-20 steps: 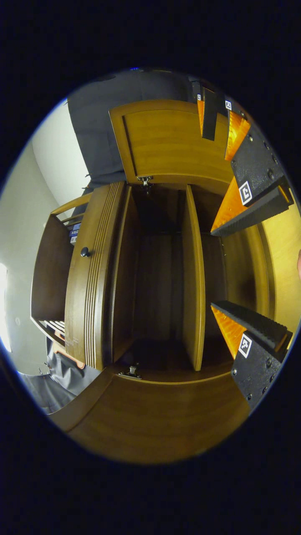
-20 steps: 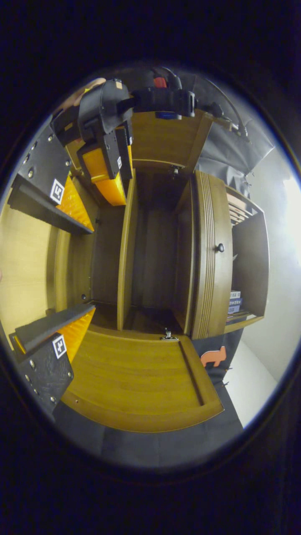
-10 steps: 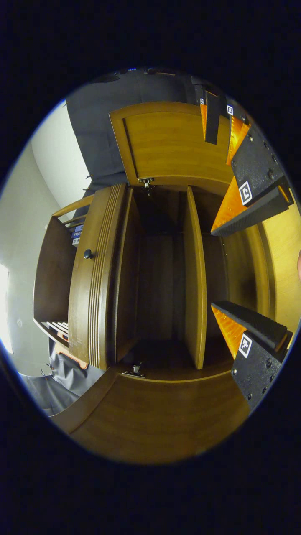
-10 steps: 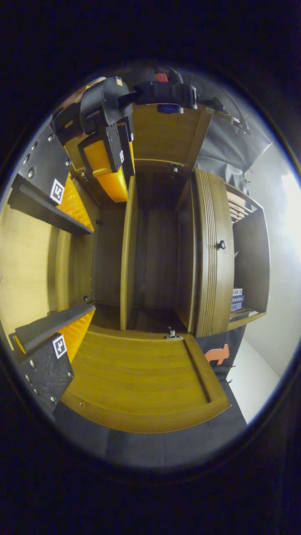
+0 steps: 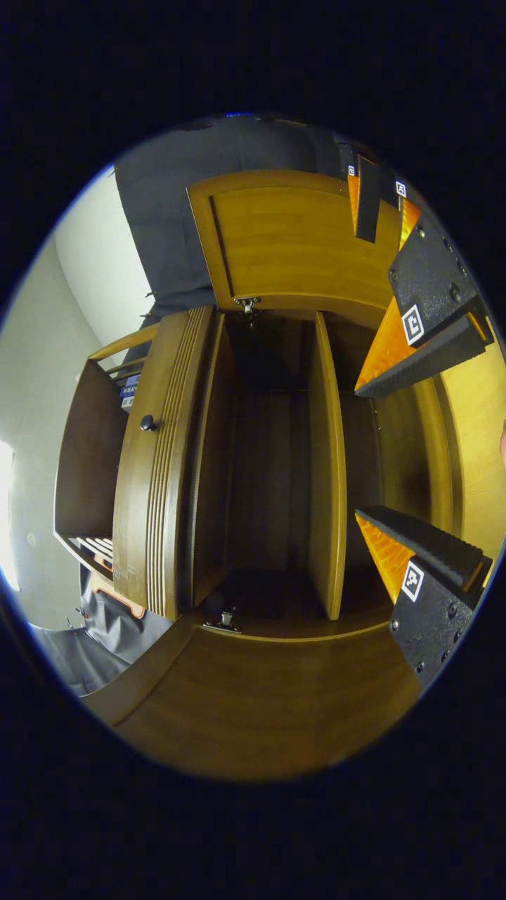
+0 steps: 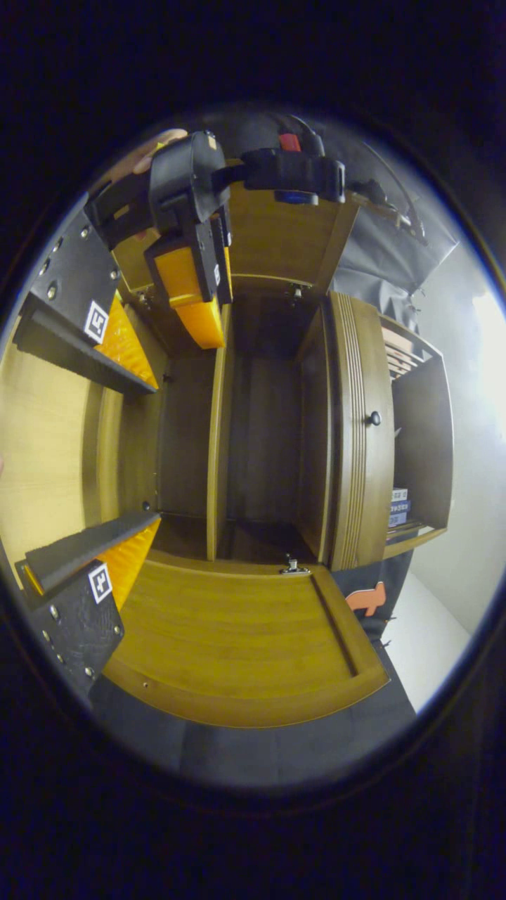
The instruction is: Open the right door of the double-door shoe cabinet with the right hand, and open the left door with the left hand.
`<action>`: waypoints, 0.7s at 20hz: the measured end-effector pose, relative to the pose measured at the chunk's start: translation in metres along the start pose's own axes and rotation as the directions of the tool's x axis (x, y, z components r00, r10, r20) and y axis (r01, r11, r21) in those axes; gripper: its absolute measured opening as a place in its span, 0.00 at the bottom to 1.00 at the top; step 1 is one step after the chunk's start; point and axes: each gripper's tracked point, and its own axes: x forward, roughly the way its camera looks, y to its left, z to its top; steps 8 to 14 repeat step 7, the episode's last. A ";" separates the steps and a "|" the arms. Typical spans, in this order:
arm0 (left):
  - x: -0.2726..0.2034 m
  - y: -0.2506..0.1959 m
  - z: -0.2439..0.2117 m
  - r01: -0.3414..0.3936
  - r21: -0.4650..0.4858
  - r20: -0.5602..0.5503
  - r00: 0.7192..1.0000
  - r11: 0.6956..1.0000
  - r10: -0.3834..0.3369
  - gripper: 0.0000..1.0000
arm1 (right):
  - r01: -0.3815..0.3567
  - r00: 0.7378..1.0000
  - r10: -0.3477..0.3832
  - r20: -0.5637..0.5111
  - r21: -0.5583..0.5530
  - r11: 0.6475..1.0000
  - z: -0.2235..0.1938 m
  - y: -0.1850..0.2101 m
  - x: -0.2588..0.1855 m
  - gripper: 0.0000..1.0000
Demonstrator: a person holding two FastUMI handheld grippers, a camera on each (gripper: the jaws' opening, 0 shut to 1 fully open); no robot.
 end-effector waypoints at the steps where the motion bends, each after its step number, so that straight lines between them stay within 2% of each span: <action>1: 0.000 0.001 0.000 -0.003 0.002 -0.002 1.000 1.000 0.003 0.92 | -0.003 1.000 0.003 0.003 0.006 1.000 0.001 0.000 -0.003 0.95; 2: -0.001 0.003 0.001 -0.010 0.004 -0.001 1.000 1.000 0.010 0.92 | -0.002 1.000 0.002 0.004 0.009 1.000 0.002 0.000 -0.007 0.98; 4: -0.002 0.005 0.003 -0.023 -0.004 0.009 1.000 1.000 0.023 0.92 | -0.004 1.000 0.004 0.018 0.010 1.000 0.009 -0.002 -0.017 0.95; 5: -0.003 0.004 0.004 -0.025 -0.011 0.010 1.000 1.000 0.025 0.96 | -0.005 1.000 0.004 0.029 0.009 1.000 0.013 -0.003 -0.024 0.98; 6: -0.005 0.002 0.003 -0.025 -0.018 0.008 1.000 1.000 0.025 0.92 | -0.003 0.999 0.002 0.037 0.007 1.000 0.016 -0.006 -0.030 0.98; 7: -0.006 0.000 0.004 -0.023 -0.024 0.007 1.000 0.999 0.023 0.92 | 0.001 0.999 -0.001 0.041 0.005 1.000 0.018 -0.010 -0.036 0.95; 14: -0.006 0.000 0.004 -0.023 -0.024 0.007 1.000 0.999 0.023 0.92 | 0.001 0.999 -0.001 0.041 0.005 1.000 0.018 -0.010 -0.036 0.95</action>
